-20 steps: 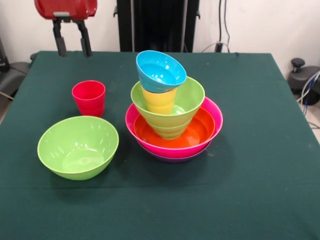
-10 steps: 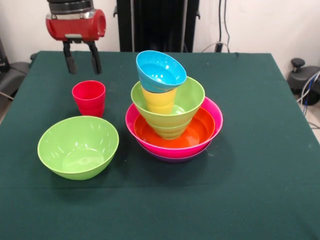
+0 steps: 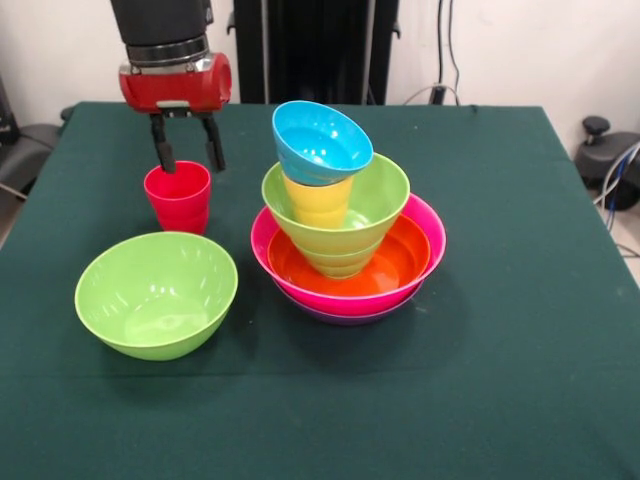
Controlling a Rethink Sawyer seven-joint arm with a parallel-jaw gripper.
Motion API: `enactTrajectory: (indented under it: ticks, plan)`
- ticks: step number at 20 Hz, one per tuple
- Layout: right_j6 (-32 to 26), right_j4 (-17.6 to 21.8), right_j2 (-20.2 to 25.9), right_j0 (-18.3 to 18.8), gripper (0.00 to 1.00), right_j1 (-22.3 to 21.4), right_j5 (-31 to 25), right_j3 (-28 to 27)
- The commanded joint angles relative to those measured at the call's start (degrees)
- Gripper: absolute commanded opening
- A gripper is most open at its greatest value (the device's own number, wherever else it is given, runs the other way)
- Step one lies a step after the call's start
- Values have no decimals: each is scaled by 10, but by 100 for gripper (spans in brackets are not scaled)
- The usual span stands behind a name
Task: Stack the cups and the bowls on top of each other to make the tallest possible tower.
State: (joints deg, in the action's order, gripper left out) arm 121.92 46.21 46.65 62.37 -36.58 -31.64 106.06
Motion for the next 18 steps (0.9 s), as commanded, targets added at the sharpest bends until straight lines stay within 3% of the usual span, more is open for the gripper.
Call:
enactTrajectory:
  ticks: [1, 18]
  plan:
    - [-102, 49, -25, -14, 100, 34, 8, -39]
    - [-108, 67, -34, -15, 100, 65, 5, -62]
